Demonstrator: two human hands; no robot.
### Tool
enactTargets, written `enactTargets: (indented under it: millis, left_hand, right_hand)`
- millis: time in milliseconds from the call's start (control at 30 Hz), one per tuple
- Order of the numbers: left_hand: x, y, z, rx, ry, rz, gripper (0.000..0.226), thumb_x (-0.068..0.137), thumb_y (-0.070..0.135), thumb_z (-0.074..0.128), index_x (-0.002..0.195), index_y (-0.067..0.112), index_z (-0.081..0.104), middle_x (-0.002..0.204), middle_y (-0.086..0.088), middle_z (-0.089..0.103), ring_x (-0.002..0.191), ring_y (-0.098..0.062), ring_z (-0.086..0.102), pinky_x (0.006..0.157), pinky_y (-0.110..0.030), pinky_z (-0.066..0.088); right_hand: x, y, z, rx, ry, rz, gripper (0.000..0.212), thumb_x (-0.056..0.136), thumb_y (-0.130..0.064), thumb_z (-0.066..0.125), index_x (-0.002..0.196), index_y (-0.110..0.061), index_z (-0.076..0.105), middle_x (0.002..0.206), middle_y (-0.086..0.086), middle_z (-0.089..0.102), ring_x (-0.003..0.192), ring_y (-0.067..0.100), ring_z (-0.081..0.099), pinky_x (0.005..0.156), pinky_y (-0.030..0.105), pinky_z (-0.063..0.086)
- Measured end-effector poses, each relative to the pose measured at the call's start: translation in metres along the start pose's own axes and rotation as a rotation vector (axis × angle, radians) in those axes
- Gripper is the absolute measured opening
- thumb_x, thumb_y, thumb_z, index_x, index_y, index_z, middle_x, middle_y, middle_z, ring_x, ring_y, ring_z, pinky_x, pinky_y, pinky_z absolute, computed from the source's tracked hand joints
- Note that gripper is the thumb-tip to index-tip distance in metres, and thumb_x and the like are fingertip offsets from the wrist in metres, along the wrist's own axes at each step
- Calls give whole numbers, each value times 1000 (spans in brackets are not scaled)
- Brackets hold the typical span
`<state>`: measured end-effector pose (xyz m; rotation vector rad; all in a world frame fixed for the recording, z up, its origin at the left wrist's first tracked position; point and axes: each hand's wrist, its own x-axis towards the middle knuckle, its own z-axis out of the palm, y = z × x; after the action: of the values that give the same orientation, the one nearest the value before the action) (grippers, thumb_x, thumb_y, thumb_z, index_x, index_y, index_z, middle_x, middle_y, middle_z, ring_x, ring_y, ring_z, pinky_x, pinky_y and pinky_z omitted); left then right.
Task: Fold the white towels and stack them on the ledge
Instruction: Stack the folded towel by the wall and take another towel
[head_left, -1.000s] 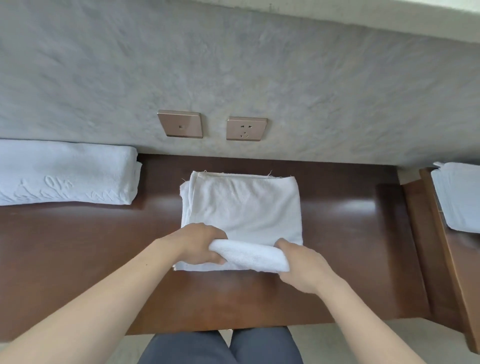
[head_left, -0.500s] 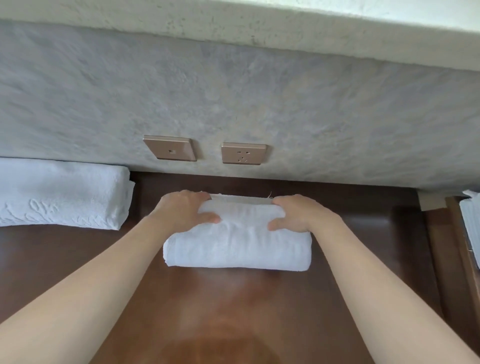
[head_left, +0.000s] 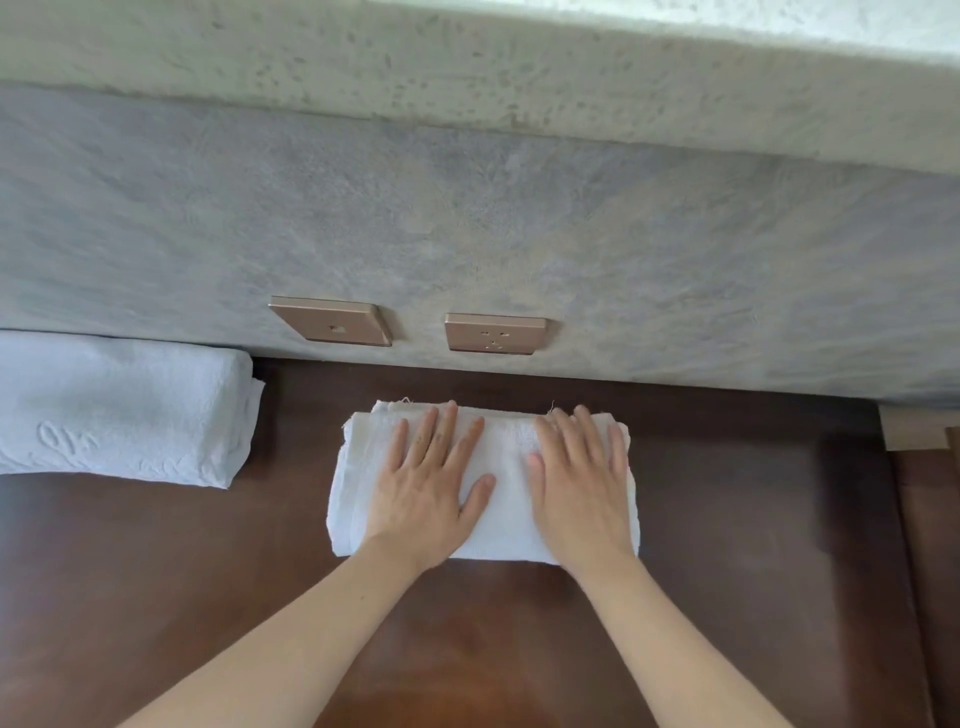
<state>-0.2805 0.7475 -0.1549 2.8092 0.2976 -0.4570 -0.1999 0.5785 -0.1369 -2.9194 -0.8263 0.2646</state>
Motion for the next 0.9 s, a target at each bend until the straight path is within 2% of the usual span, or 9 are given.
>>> enactTargets:
  millis: [100, 200, 367, 500, 567, 700, 767, 833, 900]
  left_hand:
    - [6, -3, 6, 38, -5, 21, 72, 95, 64, 2, 159, 31, 2, 167, -1, -1, 151, -16, -12, 121, -40, -17]
    - [12, -6, 8, 70, -23, 26, 73, 94, 66, -1, 159, 33, -3, 168, -1, -3, 151, -17, -16, 121, -42, -17]
    - [17, -11, 11, 68, -19, 28, 72, 93, 70, -4, 158, 38, -5, 168, 0, 4, 154, -20, -6, 123, -45, -10]
    - [10, -28, 7, 112, 28, -1, 72, 96, 69, 3, 159, 37, 14, 165, -1, 21, 153, -25, 13, 123, -51, 5]
    - [5, -44, 5, 117, 26, -70, 72, 95, 70, 0, 158, 38, 14, 166, 0, 18, 154, -26, 11, 122, -52, 11]
    - [-3, -68, 9, -140, 49, -290, 69, 88, 80, 4, 152, 55, 1, 167, 8, 6, 153, -22, 11, 113, -47, 35]
    - [-5, -67, 10, -247, 66, -355, 68, 86, 84, 11, 148, 61, -2, 165, 4, 11, 151, -22, 19, 111, -47, 35]
    - [-7, -62, 11, -357, 110, -434, 71, 85, 84, 24, 149, 59, 3, 157, 2, 30, 142, -25, 30, 105, -46, 39]
    - [-8, -59, 10, -528, 192, -545, 76, 83, 81, 41, 149, 53, 15, 146, 3, 45, 130, -27, 40, 99, -43, 40]
  right_hand:
    - [-12, -10, 12, -6, -121, -21, 60, 102, -49, 26, 153, -19, 38, 161, 6, 32, 152, 28, 21, 120, 60, 14]
    - [-9, -3, 20, -20, -155, 4, 63, 102, -54, 23, 158, -25, 28, 166, 3, 20, 154, 25, 11, 121, 59, 9]
    - [-1, 6, 31, 2, -149, 37, 65, 100, -59, 18, 159, -32, 17, 167, 0, 11, 155, 18, 2, 124, 51, 3]
    - [-4, 9, 34, 36, -116, 108, 65, 101, -57, 20, 160, -31, 14, 168, 1, 10, 155, 19, -3, 124, 48, 5]
    - [-5, 8, 35, 44, -99, 143, 65, 101, -57, 17, 160, -29, 13, 168, 2, 8, 155, 21, -5, 125, 48, 5]
    - [-8, 16, 36, 142, -84, 365, 61, 101, -61, 11, 158, -40, 3, 168, -8, -5, 155, 23, 0, 121, 57, 14]
    - [-6, 22, 36, 250, -93, 494, 61, 100, -64, 13, 156, -45, -1, 167, -13, -10, 148, 31, 22, 114, 57, 30]
    - [-3, 21, 35, 321, -63, 579, 64, 98, -65, 20, 155, -42, 4, 167, -5, 1, 139, 33, 36, 109, 54, 36]
    - [-1, 17, 33, 367, -25, 657, 66, 97, -65, 29, 155, -39, 12, 157, 11, 29, 132, 35, 42, 107, 51, 37]
